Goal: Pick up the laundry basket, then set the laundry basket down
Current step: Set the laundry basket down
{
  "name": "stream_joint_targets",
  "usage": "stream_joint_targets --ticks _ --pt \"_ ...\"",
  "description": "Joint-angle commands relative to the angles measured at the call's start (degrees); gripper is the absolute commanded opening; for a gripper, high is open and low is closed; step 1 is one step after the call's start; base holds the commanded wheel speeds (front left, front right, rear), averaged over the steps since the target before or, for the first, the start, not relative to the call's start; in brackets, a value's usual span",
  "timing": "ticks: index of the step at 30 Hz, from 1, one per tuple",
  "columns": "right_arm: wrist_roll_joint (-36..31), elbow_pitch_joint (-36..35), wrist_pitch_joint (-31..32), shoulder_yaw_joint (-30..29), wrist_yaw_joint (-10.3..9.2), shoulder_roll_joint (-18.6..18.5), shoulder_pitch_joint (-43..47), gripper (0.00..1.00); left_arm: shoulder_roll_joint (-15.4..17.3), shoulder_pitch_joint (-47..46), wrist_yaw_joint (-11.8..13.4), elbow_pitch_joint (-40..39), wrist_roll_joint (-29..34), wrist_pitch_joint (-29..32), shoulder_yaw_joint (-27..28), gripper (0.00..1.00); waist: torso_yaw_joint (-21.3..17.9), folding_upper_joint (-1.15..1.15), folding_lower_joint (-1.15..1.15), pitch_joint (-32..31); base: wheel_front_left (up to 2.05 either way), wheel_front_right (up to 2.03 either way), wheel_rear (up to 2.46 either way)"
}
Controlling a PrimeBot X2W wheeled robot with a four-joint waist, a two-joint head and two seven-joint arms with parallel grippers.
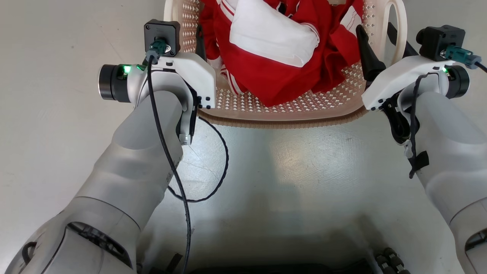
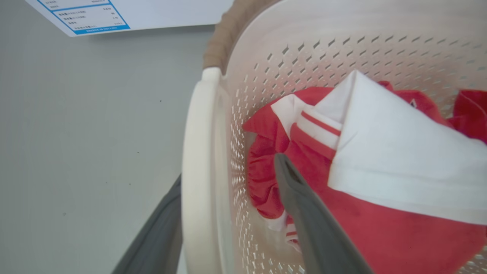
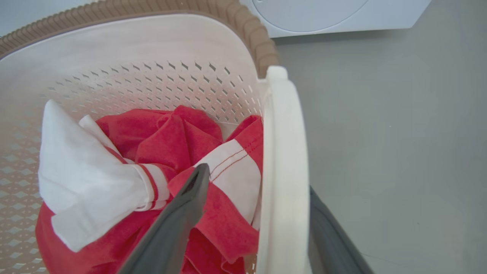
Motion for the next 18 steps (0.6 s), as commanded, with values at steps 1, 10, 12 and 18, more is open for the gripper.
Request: stream_joint_targets --ticks 1,10,12,18 --pt "-0.7 -0.4 -0.6 0.3 0.36 0.6 2.4 1.0 1.1 0.3 0.8 -1.2 0.4 -0.3 0.8 0.95 0.1 0.0 0.0 -0.1 0.0 0.0 0.0" --pt "-1.7 -0.2 -0.6 -2.0 0.36 0.2 2.1 1.0 1.1 0.5 0.5 -0.9 0.7 -0.3 1.9 1.0 -0.3 0.0 0.0 -0.5 0.0 0.0 0.0" --pt "-1.9 -0.3 -0.6 -2.5 0.36 0.2 2.2 1.0 1.1 0.5 0.5 -0.8 1.0 -0.3 2.3 1.0 -0.4 0.0 0.0 -0.7 0.0 0.0 0.0" --pt "-2.6 -0.5 -0.6 -4.0 0.36 0.2 2.4 1.0 1.1 0.8 0.6 -0.3 2.0 -0.3 3.4 1.0 -0.6 0.0 0.0 -1.4 0.0 0.0 0.0"
